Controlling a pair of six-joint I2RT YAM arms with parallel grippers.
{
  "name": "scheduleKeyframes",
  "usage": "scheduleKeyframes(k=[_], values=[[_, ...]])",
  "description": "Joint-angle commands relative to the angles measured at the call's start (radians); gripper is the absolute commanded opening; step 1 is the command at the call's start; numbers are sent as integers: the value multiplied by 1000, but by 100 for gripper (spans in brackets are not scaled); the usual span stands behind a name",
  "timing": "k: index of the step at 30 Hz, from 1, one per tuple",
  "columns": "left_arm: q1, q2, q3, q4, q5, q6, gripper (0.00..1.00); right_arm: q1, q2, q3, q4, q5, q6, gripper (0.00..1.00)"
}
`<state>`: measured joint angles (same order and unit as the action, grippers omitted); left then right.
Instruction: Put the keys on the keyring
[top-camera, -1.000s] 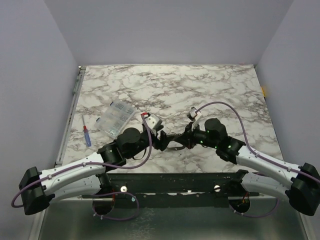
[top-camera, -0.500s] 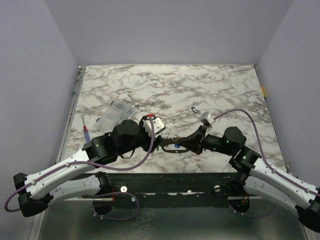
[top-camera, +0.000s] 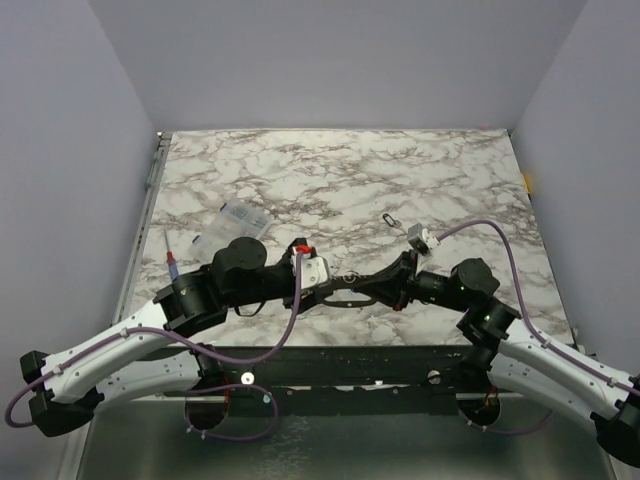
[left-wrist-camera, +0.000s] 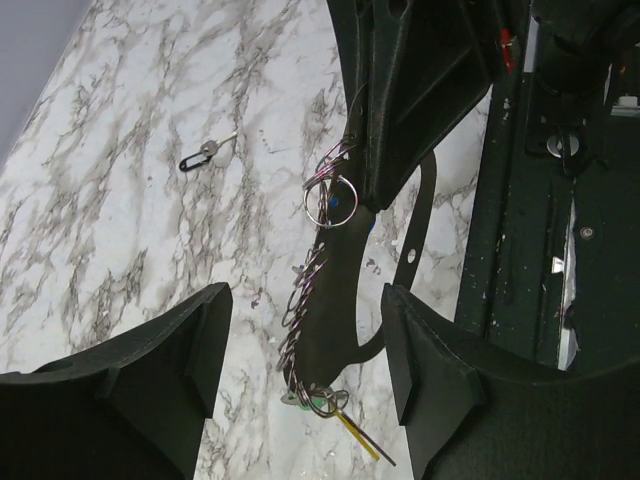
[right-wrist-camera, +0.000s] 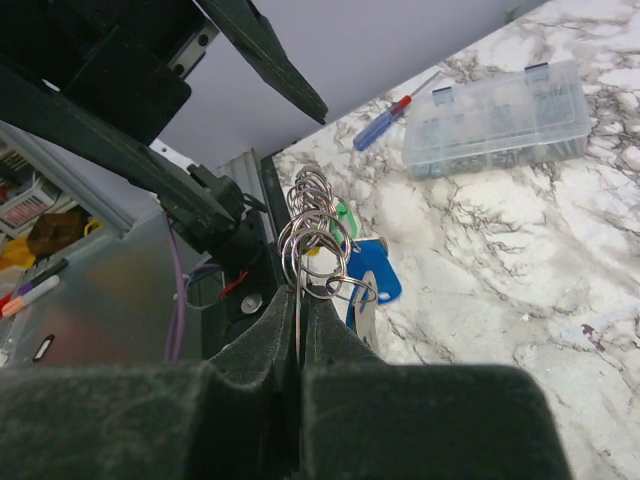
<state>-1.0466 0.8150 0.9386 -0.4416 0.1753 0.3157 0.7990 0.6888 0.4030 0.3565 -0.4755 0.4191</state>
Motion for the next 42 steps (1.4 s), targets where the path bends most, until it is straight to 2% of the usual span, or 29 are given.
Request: scheduleKeyframes(k=[1, 7, 12, 24, 30, 35, 42], values=[[1, 17, -49, 62, 56, 32, 67, 2, -3, 46, 29, -78, -17, 1], [2, 67, -44, 112, 63, 63, 67, 2, 20, 70, -20, -119, -61, 1], [2, 111, -28, 131, 92, 84, 61, 2, 26, 81, -51, -114, -81, 1], [2, 148, -24, 168, 158, 89, 38, 3, 44, 93, -84, -95, -105, 1], [2, 148, -29, 192, 166, 73, 38, 2, 52, 95, -91, -91, -108, 1], [2, 151, -38, 207, 167, 68, 48, 2, 54, 101, -100, -92, -110, 1], [2, 163, -51, 208, 157, 70, 41, 2, 47, 108, -108, -87, -111, 1]])
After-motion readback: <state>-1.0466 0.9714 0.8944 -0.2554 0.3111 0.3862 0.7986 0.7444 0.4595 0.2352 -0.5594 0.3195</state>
